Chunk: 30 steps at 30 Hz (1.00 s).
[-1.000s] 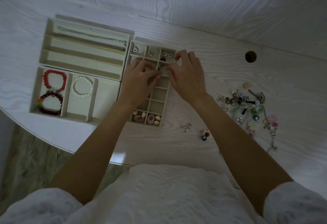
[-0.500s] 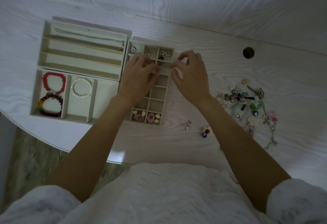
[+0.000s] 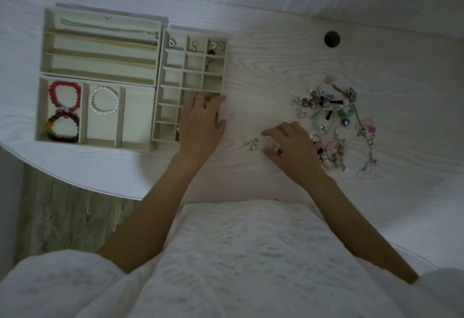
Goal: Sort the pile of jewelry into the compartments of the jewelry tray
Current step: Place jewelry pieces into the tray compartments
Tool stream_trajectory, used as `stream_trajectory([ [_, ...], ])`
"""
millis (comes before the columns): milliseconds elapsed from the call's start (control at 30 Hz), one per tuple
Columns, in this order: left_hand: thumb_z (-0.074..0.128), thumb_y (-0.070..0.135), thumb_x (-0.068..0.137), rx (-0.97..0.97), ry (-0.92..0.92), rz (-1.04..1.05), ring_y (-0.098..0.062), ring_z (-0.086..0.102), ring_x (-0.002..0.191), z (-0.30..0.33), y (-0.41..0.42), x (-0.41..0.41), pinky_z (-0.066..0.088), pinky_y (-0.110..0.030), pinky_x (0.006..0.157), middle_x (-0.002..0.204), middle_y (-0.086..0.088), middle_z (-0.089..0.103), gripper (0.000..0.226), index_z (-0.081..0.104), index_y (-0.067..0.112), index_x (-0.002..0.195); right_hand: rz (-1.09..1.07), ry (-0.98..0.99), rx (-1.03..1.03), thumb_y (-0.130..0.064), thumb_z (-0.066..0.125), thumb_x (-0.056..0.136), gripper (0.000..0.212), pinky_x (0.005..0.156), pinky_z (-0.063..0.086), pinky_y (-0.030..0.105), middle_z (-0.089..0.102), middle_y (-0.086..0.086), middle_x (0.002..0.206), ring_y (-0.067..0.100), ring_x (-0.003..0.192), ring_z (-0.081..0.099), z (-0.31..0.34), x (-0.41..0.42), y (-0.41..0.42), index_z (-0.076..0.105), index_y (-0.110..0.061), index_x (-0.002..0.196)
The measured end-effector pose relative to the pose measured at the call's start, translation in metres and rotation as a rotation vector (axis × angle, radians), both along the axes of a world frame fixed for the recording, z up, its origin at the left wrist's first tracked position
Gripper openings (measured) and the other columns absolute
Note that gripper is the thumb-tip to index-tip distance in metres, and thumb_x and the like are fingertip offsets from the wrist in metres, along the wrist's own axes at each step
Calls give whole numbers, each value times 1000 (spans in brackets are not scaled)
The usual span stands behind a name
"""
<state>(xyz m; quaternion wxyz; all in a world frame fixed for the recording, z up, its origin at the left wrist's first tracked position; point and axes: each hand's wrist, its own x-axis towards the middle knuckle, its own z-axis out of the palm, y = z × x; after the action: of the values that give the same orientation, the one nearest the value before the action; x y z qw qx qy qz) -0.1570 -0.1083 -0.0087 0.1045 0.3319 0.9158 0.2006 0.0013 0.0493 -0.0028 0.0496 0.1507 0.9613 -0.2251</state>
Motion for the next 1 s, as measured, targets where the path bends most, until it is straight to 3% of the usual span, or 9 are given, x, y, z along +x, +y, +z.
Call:
stream_trajectory([
  [133,72,20,77,1,24,22,-36,53,100,-1,-3,1,41,-42,83,107,-12,63,47,61,12,121,87,53,71,-18,74,74,19,62,47,34,60,10,81,29,72,54,-17,-15,-14,65,-10,89],
  [233,71,22,79,11,14,17,-35,52,98,-2,-4,2,40,-41,81,106,-10,64,45,60,13,122,36,106,78,-14,58,84,9,59,40,29,59,9,76,27,67,54,-23,-24,-9,64,-7,82],
  [300,71,22,79,20,23,27,-35,52,97,-3,-5,3,41,-41,80,105,-9,64,45,61,13,122,-15,103,33,-6,62,82,3,58,35,25,60,11,77,27,66,55,-23,-31,-3,64,-5,82],
  [400,72,21,77,18,41,51,-34,54,94,-4,-4,4,41,-39,78,102,-8,65,44,62,14,119,-74,54,-33,-2,60,82,10,58,37,27,59,13,84,27,71,55,-20,-39,6,65,-4,90],
  [633,73,20,76,27,89,64,-34,55,91,-5,-5,5,42,-38,77,97,-8,65,42,64,13,117,-112,8,-92,12,55,71,49,77,44,35,54,17,109,31,96,51,-13,-29,17,60,-6,116],
  [733,72,21,76,21,94,52,-34,55,91,-6,-6,5,43,-39,77,98,-8,65,43,64,13,118,-129,38,-56,-4,61,80,38,81,46,39,55,17,107,31,94,52,-11,-29,12,59,-6,117],
  [833,72,21,76,11,91,49,-34,55,91,-6,-5,5,43,-39,77,97,-8,65,43,64,13,118,-124,-22,-55,-19,64,86,29,73,45,36,56,14,101,27,89,53,-14,-38,7,60,-7,111],
  [1000,72,20,77,-5,79,60,-34,55,92,-5,-4,6,43,-39,79,98,-9,65,44,64,13,119,-142,-25,-131,-6,59,83,10,63,41,30,60,9,83,23,74,56,-16,-51,11,64,-6,92],
])
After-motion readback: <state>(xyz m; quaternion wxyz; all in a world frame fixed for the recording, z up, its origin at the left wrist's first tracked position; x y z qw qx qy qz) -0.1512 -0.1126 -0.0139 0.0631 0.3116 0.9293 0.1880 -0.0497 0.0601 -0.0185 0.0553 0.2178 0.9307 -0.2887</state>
